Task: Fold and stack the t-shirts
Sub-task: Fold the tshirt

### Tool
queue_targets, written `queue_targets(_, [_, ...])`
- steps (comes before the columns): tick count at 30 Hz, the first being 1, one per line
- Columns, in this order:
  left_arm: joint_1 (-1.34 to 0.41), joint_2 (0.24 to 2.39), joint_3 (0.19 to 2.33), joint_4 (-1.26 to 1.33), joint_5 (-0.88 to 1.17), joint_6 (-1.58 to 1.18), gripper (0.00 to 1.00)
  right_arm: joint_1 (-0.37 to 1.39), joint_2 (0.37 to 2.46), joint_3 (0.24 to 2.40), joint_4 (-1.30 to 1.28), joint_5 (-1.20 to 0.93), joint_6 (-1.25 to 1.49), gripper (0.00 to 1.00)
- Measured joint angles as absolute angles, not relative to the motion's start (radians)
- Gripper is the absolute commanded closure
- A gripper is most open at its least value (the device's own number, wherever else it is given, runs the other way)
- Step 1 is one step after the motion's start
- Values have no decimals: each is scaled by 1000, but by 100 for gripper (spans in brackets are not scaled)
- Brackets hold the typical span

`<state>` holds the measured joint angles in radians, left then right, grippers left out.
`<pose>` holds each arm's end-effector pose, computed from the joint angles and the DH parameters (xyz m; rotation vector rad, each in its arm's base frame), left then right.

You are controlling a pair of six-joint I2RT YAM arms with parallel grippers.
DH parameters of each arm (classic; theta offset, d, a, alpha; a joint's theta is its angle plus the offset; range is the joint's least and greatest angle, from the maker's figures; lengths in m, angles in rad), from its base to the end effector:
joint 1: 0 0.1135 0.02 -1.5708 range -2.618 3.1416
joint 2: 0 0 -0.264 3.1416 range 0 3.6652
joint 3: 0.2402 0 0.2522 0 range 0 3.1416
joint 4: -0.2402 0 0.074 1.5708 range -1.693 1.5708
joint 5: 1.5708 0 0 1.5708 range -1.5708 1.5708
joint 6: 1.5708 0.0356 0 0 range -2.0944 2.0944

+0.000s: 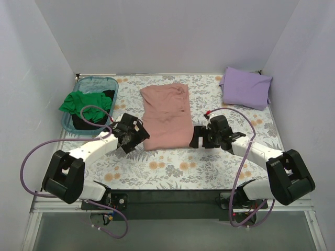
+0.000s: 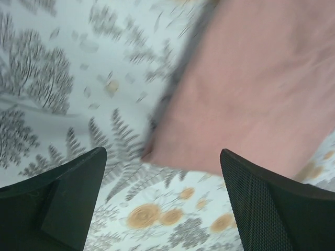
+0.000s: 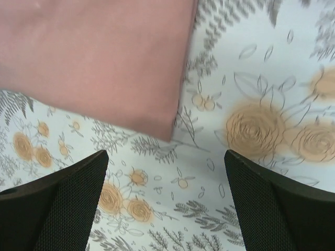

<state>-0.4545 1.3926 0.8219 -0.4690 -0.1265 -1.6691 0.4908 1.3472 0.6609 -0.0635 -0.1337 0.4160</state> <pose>0.2420 -0.1132 0.1972 -1.5906 2.2069 -0.5620 0.2350 0.1310 0.1876 -0.1590 2.3873 0.5999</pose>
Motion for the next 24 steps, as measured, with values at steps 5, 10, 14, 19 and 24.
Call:
queue_targets(5, [-482,1319,668,-475,-47,-1689,14,491,1331,582,-64,-176,455,23])
queue_targets(10, [-494,1319,632,-439,9,-1699,43,491,1367,582,-1,-219,487,42])
queue_targets(14, [-495,1372,641,-402,40,-1705,55,491,1423,583,35,-243,502,54])
queue_targets(19, [-498,1427,658,-356,66,-1711,81,491,1468,591,72,-266,517,76])
queue_targets(24, [-501,1452,662,-344,68,-1698,100,491,1517,606,105,-305,512,96])
